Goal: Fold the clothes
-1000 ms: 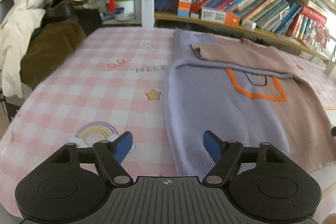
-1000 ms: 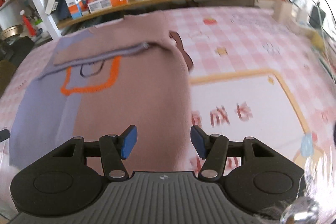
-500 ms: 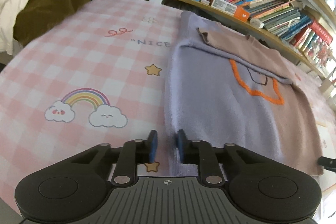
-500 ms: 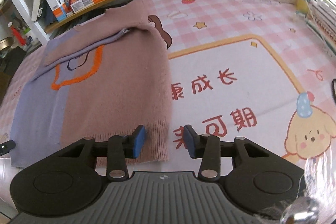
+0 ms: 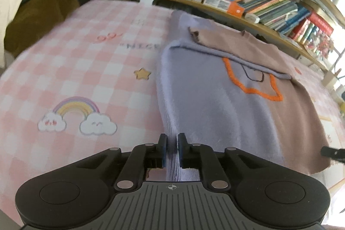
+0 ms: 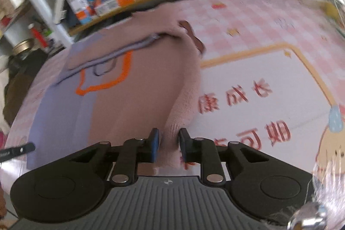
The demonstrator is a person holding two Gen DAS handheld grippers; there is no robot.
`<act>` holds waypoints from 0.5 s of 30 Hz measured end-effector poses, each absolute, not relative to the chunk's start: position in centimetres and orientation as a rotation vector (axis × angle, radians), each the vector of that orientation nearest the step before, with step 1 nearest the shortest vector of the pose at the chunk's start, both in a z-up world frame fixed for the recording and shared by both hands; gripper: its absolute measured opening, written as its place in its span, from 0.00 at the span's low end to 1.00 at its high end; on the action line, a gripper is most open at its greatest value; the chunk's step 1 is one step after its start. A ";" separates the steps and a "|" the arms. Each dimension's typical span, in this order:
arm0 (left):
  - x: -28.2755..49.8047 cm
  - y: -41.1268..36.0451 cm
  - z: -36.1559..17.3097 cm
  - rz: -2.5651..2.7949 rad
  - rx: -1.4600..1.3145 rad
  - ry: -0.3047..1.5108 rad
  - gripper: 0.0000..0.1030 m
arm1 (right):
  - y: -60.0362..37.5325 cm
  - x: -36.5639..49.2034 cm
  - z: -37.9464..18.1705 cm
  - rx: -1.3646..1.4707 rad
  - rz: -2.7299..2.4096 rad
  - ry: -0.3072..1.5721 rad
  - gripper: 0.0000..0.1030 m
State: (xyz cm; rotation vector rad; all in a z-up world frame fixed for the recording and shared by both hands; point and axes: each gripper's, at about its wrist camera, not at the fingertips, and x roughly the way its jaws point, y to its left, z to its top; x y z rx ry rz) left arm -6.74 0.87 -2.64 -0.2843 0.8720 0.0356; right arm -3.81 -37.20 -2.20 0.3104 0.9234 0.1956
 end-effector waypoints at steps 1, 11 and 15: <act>-6.7 1.0 -2.8 0.037 -0.293 0.875 0.12 | -37.4 -3.6 -2.3 0.327 0.191 0.925 0.21; -5.2 0.7 -3.2 0.024 -0.280 0.877 0.23 | -39.2 1.6 -3.3 0.484 0.148 0.882 0.35; -5.0 0.8 -3.1 0.029 -0.291 0.882 0.23 | -39.5 2.2 -3.5 0.567 0.187 0.923 0.37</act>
